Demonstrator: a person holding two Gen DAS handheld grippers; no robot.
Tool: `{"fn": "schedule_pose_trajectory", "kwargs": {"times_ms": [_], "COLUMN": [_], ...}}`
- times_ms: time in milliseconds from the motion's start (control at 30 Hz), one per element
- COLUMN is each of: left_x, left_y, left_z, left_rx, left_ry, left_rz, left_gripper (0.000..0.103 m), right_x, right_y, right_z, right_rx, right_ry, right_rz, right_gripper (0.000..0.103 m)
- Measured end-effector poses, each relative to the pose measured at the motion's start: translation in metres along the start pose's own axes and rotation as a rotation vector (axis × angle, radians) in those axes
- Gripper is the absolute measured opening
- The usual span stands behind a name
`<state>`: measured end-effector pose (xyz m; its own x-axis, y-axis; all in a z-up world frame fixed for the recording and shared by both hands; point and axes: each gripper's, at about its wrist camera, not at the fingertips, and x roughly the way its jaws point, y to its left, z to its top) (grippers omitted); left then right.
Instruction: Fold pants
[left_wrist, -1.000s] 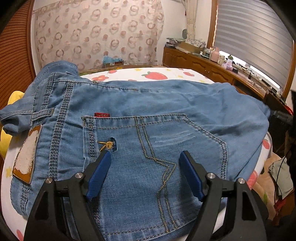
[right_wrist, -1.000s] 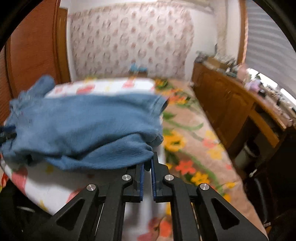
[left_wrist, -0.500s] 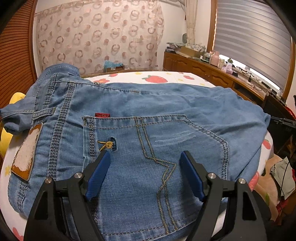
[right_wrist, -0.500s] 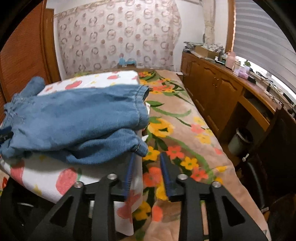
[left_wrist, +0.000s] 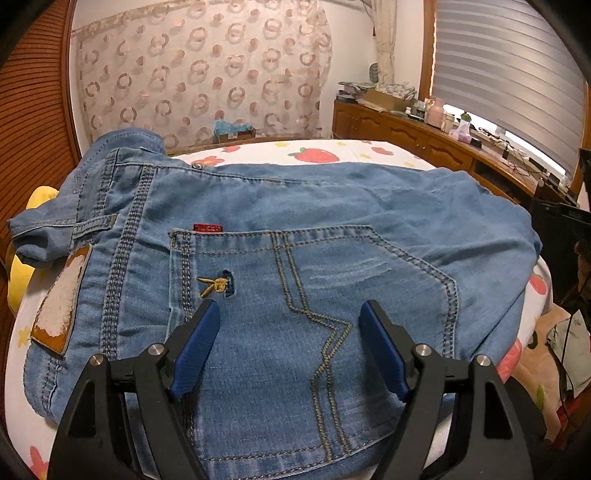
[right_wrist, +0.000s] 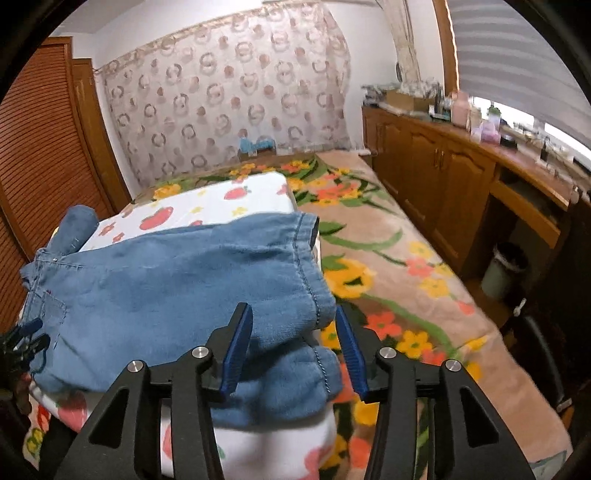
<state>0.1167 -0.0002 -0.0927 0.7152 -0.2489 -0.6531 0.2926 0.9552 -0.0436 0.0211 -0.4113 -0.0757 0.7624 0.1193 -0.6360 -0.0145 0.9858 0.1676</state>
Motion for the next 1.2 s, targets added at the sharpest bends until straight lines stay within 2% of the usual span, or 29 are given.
{"fn": "schedule_pose_trajectory", "kwargs": {"times_ms": [233, 367, 567, 600, 667, 733, 967, 1200], "left_x": [-0.005, -0.007, -0.012, -0.013, -0.016, -0.020, -0.029, -0.047], "left_y": [-0.001, -0.002, -0.001, -0.001, 0.000, -0.001, -0.001, 0.004], "left_z": [-0.001, 0.001, 0.006, 0.006, 0.007, 0.009, 0.015, 0.021], "left_rx": [0.008, 0.010, -0.011, -0.011, -0.014, -0.014, -0.010, -0.014], "left_ry": [0.013, 0.038, 0.044, 0.045, 0.039, 0.032, 0.007, -0.032], "left_rz": [0.004, 0.023, 0.022, 0.023, 0.021, 0.021, 0.040, 0.056], "left_gripper": [0.079, 0.079, 0.079, 0.079, 0.079, 0.079, 0.079, 0.079], "right_x": [0.027, 0.028, 0.023, 0.021, 0.016, 0.014, 0.006, -0.025], "right_y": [-0.026, -0.038, -0.036, -0.037, -0.028, -0.022, -0.004, 0.024], "right_z": [-0.009, -0.012, -0.006, -0.006, -0.004, -0.004, 0.017, 0.039], "right_rx": [0.085, 0.098, 0.062, 0.057, 0.048, 0.025, -0.010, -0.086], "right_ry": [0.089, 0.095, 0.094, 0.087, 0.079, 0.071, -0.026, -0.127], "right_rz": [0.023, 0.035, 0.018, 0.022, 0.039, 0.042, 0.055, 0.132], "right_gripper": [0.050, 0.050, 0.050, 0.047, 0.028, 0.018, 0.010, 0.008]}}
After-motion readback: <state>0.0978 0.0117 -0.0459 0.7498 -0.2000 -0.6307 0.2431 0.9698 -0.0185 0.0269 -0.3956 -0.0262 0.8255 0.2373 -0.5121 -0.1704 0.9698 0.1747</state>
